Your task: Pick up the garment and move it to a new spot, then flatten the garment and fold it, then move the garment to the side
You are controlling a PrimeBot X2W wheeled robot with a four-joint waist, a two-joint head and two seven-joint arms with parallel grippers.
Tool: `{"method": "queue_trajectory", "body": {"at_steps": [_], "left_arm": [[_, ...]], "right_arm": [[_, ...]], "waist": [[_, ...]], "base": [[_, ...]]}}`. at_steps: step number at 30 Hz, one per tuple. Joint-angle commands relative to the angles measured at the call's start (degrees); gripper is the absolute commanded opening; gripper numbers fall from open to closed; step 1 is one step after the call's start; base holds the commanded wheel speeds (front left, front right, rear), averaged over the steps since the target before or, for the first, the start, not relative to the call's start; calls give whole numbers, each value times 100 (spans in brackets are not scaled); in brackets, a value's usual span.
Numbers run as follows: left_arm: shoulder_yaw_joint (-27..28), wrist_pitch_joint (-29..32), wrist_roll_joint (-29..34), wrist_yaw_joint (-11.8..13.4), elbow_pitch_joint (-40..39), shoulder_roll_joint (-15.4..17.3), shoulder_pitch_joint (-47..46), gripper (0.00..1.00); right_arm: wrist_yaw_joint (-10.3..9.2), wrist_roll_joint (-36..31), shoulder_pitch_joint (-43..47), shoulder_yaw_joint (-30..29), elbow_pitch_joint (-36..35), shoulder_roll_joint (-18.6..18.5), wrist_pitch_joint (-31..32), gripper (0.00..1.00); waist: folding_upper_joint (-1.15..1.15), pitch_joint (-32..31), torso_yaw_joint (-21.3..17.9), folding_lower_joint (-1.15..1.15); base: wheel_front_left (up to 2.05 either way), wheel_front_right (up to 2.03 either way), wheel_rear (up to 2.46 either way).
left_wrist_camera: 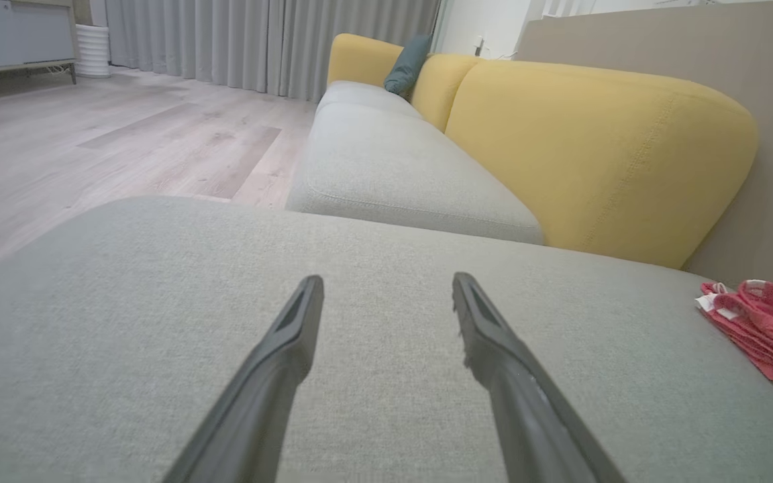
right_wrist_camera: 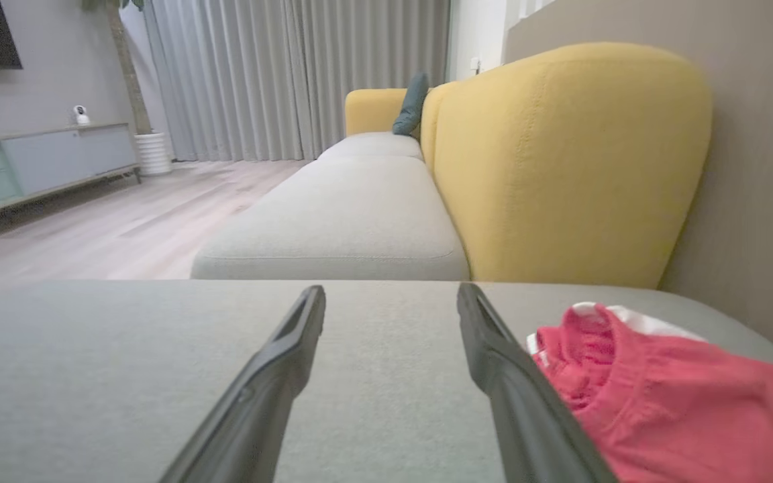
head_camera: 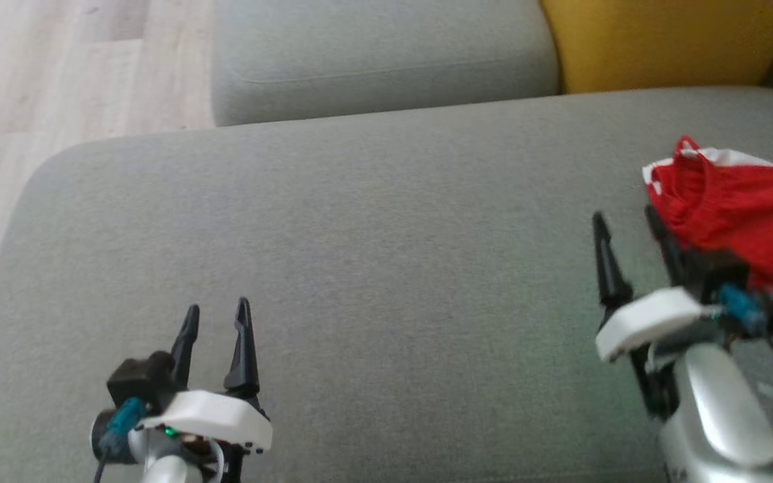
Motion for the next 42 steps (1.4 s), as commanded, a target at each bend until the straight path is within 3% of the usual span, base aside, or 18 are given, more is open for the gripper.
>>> {"method": "queue_trajectory", "body": {"at_steps": [1,13,33,34,42], "left_arm": [[131,-71,-26,34,-114,5,-157,100],[115,-71,-6,46,-70,7,2,100],[79,-71,22,76,-178,11,97,100],[-107,2,13,48,47,1,248,0],[-95,75,-235,8,408,3,391,0]], "right_arm": [[37,251,-13,246,-384,57,-69,100],[37,917,1238,484,-1271,61,-156,100],[37,963,1444,523,-1419,62,-30,100],[0,933,1561,401,-1180,71,-43,0],[0,1197,1716,389,-821,77,11,0]], "waist": [[0,-63,139,1],[0,-142,528,1],[0,-127,486,1],[0,-126,485,1],[0,-113,480,1]], "base": [[0,0,0],[0,0,0],[0,0,0],[0,0,0],[0,0,0]]}}
